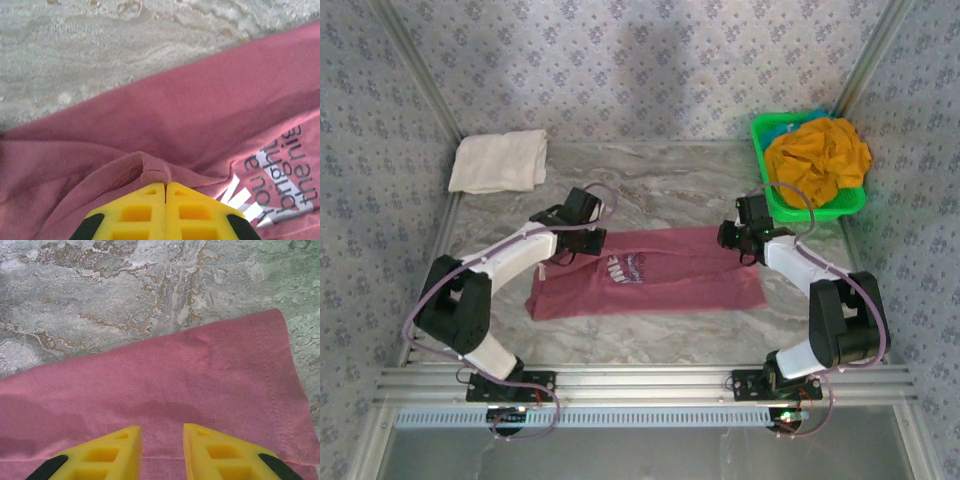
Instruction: Fold and stack the t-shirts
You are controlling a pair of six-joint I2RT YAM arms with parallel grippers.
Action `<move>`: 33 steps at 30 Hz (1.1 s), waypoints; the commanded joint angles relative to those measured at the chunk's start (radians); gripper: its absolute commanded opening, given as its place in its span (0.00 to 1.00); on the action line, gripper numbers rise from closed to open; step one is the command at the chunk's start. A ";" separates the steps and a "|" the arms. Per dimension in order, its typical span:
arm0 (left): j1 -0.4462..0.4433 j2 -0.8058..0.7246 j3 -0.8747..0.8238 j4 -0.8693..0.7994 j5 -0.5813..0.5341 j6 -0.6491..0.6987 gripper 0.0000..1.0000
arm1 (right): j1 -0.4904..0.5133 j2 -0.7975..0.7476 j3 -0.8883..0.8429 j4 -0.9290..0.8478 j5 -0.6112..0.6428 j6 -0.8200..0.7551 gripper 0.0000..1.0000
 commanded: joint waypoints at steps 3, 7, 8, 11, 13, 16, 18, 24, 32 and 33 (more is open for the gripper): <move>-0.070 -0.078 -0.080 -0.081 -0.105 -0.111 0.00 | 0.004 0.011 0.028 -0.006 -0.001 -0.009 0.30; -0.160 -0.122 -0.142 -0.085 -0.176 -0.191 0.04 | 0.004 0.012 0.026 -0.003 0.003 -0.007 0.31; -0.189 -0.138 -0.158 -0.082 -0.198 -0.213 0.07 | 0.004 0.011 0.027 -0.004 0.005 -0.007 0.31; -0.266 -0.190 -0.201 -0.050 -0.231 -0.244 0.15 | 0.003 0.017 0.027 -0.006 0.010 -0.010 0.32; -0.292 -0.234 -0.207 -0.047 -0.255 -0.248 0.17 | 0.001 0.019 0.030 -0.010 0.010 -0.012 0.32; -0.292 -0.332 -0.212 -0.022 -0.285 -0.214 0.21 | 0.000 0.019 0.034 -0.011 0.010 -0.014 0.32; -0.272 -0.390 -0.227 0.026 -0.287 -0.166 0.40 | 0.001 0.021 0.038 -0.011 0.005 -0.013 0.33; 0.007 -0.312 -0.193 0.027 -0.005 -0.098 0.48 | 0.006 0.022 0.051 -0.007 -0.007 -0.010 0.33; 0.042 -0.108 -0.064 -0.024 0.145 0.001 0.55 | 0.013 0.017 0.059 -0.023 -0.002 -0.010 0.33; 0.037 -0.100 -0.071 -0.011 0.160 -0.007 0.57 | 0.013 0.015 0.056 -0.023 0.001 -0.009 0.33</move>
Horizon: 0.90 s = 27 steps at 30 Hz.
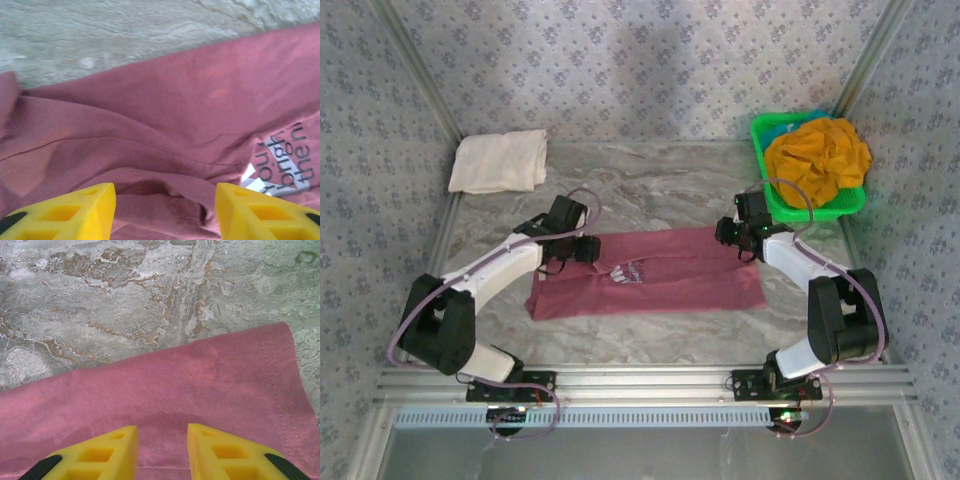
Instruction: Fold and stack the t-shirts
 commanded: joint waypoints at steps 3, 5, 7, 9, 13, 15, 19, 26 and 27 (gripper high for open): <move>-0.016 0.038 0.002 0.019 0.113 0.017 0.58 | 0.007 -0.003 0.022 -0.013 0.004 -0.007 0.34; -0.018 0.058 -0.010 0.035 0.110 0.012 0.59 | 0.007 0.004 0.025 -0.010 -0.002 -0.004 0.34; -0.018 0.076 -0.017 0.050 0.107 0.013 0.58 | 0.010 0.011 0.031 -0.011 -0.006 -0.006 0.34; -0.020 0.090 -0.019 0.063 0.094 0.014 0.53 | 0.011 0.016 0.034 -0.014 -0.005 -0.008 0.34; -0.025 0.092 -0.017 0.057 0.070 0.006 0.33 | 0.011 0.015 0.034 -0.016 -0.002 -0.009 0.34; -0.030 0.076 -0.017 0.042 0.054 -0.002 0.20 | 0.011 0.015 0.031 -0.016 -0.001 -0.008 0.34; -0.074 0.021 -0.003 -0.019 -0.012 -0.028 0.02 | 0.009 0.015 0.027 -0.018 0.001 -0.011 0.34; -0.212 -0.065 -0.060 -0.046 -0.137 -0.182 0.00 | 0.008 0.017 0.016 -0.005 0.002 -0.012 0.34; -0.234 -0.069 -0.074 -0.054 -0.177 -0.215 0.00 | 0.007 0.017 0.014 -0.002 0.000 -0.011 0.34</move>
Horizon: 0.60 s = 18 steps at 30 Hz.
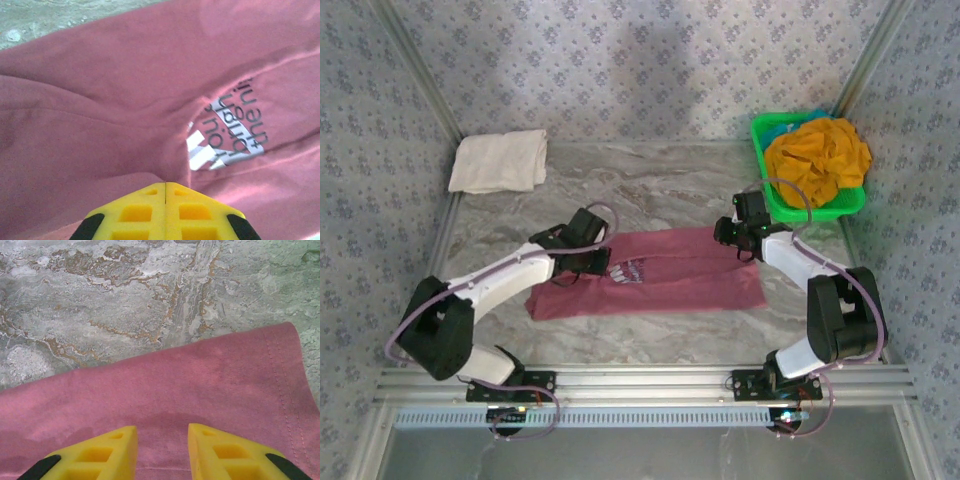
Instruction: Fold and stack the t-shirts
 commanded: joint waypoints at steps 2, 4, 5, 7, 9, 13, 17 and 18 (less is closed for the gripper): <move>-0.082 -0.031 -0.069 -0.055 -0.185 -0.172 0.00 | 0.001 0.012 0.007 -0.004 -0.002 -0.012 0.34; -0.121 -0.044 -0.114 -0.042 -0.238 -0.243 0.00 | 0.001 0.014 0.001 0.002 -0.003 -0.011 0.34; -0.140 -0.051 -0.131 -0.034 -0.261 -0.277 0.01 | 0.001 0.016 0.001 0.003 -0.005 -0.013 0.34; -0.182 -0.064 -0.154 -0.017 -0.294 -0.321 0.09 | -0.002 0.022 0.002 0.005 -0.006 -0.015 0.35; -0.244 -0.080 -0.152 -0.043 -0.364 -0.367 0.06 | -0.004 0.025 0.001 0.004 -0.006 -0.015 0.35; -0.316 -0.118 -0.134 -0.049 -0.423 -0.346 0.11 | -0.008 0.031 0.001 0.008 -0.007 -0.017 0.36; -0.308 -0.192 -0.095 -0.041 -0.448 -0.250 0.10 | -0.009 0.031 0.007 0.010 -0.014 -0.015 0.36; -0.298 -0.216 -0.093 -0.020 -0.431 -0.209 0.10 | -0.008 0.031 0.009 0.008 -0.016 -0.015 0.36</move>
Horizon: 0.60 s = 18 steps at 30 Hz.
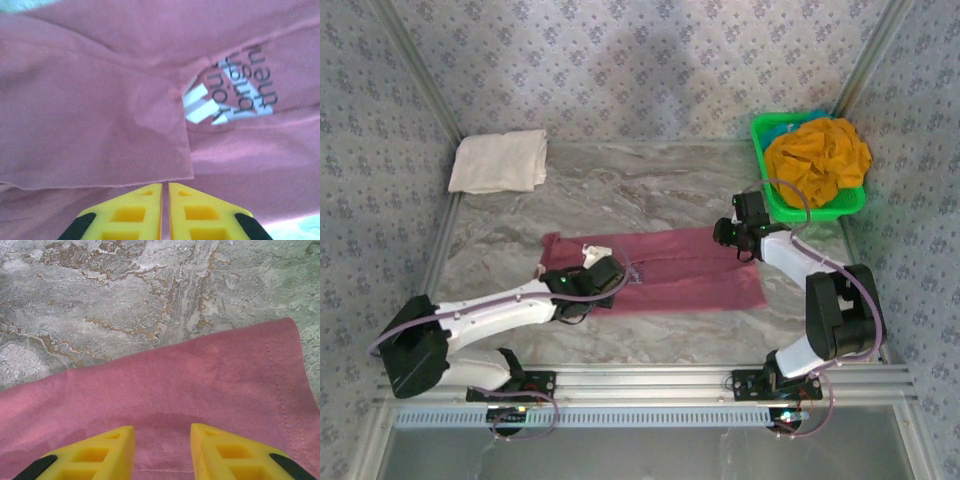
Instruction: Fold and stack the t-shirts
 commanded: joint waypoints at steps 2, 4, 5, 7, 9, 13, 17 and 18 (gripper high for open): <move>0.052 -0.095 0.059 0.013 -0.020 0.114 0.19 | -0.004 0.012 0.012 0.002 -0.012 -0.012 0.36; 0.145 -0.107 0.050 0.014 0.088 0.134 0.18 | -0.004 0.009 0.014 -0.001 -0.010 -0.012 0.37; 0.204 -0.104 0.038 0.026 0.161 0.152 0.18 | -0.004 0.009 0.013 -0.001 -0.010 -0.013 0.37; 0.299 -0.077 0.039 0.014 0.240 0.174 0.17 | -0.004 0.010 0.010 0.007 -0.011 -0.008 0.37; 0.354 -0.026 0.042 0.015 0.264 0.218 0.15 | -0.002 0.013 0.010 0.011 -0.016 -0.005 0.37; 0.412 0.083 0.036 0.067 0.354 0.266 0.11 | 0.001 0.005 0.008 0.009 -0.010 -0.003 0.37; 0.398 0.116 -0.013 0.107 0.370 0.276 0.07 | -0.013 -0.005 0.009 -0.006 -0.004 -0.003 0.39; 0.391 0.107 -0.045 0.118 0.365 0.264 0.07 | -0.021 -0.004 0.012 -0.010 -0.010 -0.001 0.39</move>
